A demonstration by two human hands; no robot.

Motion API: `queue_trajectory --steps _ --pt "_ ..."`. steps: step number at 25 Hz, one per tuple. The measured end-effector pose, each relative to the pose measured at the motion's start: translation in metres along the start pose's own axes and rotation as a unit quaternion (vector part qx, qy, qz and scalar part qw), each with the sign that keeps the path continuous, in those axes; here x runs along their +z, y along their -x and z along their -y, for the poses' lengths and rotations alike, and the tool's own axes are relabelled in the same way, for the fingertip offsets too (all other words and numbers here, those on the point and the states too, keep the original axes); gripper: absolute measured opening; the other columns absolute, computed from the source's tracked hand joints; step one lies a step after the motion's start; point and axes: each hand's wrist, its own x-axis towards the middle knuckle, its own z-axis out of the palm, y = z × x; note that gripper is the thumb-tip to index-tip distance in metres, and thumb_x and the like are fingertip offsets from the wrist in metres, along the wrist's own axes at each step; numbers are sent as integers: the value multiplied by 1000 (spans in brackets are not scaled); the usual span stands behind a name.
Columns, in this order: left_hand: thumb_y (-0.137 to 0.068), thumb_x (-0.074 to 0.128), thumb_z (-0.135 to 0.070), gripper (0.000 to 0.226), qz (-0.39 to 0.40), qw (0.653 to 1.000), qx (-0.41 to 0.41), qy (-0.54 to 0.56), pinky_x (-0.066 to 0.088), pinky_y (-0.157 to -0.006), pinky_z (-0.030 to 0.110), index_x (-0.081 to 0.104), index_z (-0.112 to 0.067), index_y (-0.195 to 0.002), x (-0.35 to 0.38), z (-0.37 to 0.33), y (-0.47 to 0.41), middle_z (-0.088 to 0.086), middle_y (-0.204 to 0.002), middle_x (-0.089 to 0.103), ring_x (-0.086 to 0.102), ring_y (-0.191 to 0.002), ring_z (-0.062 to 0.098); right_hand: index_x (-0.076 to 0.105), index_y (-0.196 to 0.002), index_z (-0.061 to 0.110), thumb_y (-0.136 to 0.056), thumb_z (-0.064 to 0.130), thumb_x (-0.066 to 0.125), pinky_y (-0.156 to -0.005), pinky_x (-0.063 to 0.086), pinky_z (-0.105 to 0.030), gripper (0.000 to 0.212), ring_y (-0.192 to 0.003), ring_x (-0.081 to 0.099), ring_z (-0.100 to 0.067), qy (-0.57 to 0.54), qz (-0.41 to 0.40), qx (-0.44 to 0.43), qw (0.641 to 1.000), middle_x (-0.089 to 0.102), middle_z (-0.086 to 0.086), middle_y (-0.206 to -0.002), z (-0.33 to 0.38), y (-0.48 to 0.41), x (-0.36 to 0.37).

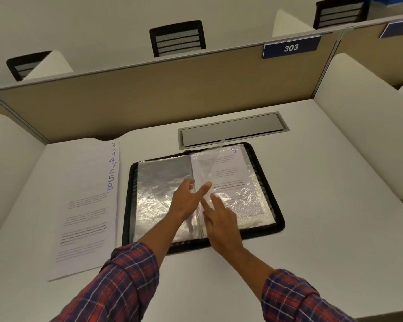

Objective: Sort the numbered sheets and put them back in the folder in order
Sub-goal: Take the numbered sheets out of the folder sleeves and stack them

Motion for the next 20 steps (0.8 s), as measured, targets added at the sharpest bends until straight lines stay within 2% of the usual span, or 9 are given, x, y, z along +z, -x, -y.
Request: queue_trajectory --steps 3,6,8,9,11,13,15,18,20 --pt "-85 81 -47 51 -23 1000 -5 4 59 -87 40 61 -20 -122 -7 -13 -5 -5 -111 67 68 -101 18 25 -164 36 -113 45 26 -113 47 -44 52 -146 44 -20 -18 48 -78 996 28 -2 -170 15 0 -2" --pt "-92 70 -14 6 -89 995 -33 27 65 -78 48 73 -9 -93 -24 -5 -10 7 -89 76 76 -81 24 5 -167 34 -108 59 32 -120 27 -25 70 -154 18 1 -89 101 -71 988 6 15 -173 31 7 -17" --pt "-90 66 -7 7 -109 983 -91 114 66 -75 49 73 -7 -93 -41 6 -15 12 -86 77 77 -75 25 1 -167 29 -104 64 38 -116 19 -14 81 -144 18 8 -105 93 -43 989 9 18 -170 26 11 -24" --pt "-89 68 -5 9 -107 976 -115 150 66 -76 47 72 -6 -97 -52 15 -17 13 -88 77 78 -76 26 4 -168 26 -105 64 39 -117 18 -15 82 -145 19 5 -94 84 -31 992 12 14 -171 20 13 -23" --pt "-88 72 -5 16 -92 969 -151 171 62 -77 43 69 -4 -104 -72 33 -21 12 -88 77 76 -76 26 12 -167 20 -106 65 36 -126 23 -30 79 -155 21 -8 -47 69 -8 996 18 2 -173 3 15 -16" --pt "-90 72 -4 12 -66 965 -186 175 59 -70 40 69 -1 -102 -90 51 -20 11 -80 76 74 -72 27 15 -167 14 -106 68 26 -127 24 -45 82 -159 17 -20 23 68 19 997 18 -5 -173 -14 18 -9" --pt "-90 71 2 9 -54 959 -215 175 60 -59 36 69 6 -98 -105 69 -21 19 -78 74 71 -69 30 14 -166 11 -104 69 17 -129 19 -47 86 -161 12 -22 82 84 43 992 15 -7 -174 -26 23 -5" --pt "-87 74 2 10 -78 974 -197 84 63 -56 38 71 7 -95 -123 102 -27 22 -81 76 74 -68 32 12 -167 9 -102 67 12 -130 6 -37 86 -161 7 -22 154 106 30 982 12 -9 -174 -41 35 -5" --pt "-83 80 -3 11 -91 981 -169 -18 65 -73 50 69 -2 -87 -132 120 -28 17 -79 76 73 -69 31 9 -167 10 -102 66 9 -129 1 -34 85 -162 2 -21 195 117 18 974 8 -8 -175 -47 43 -8"
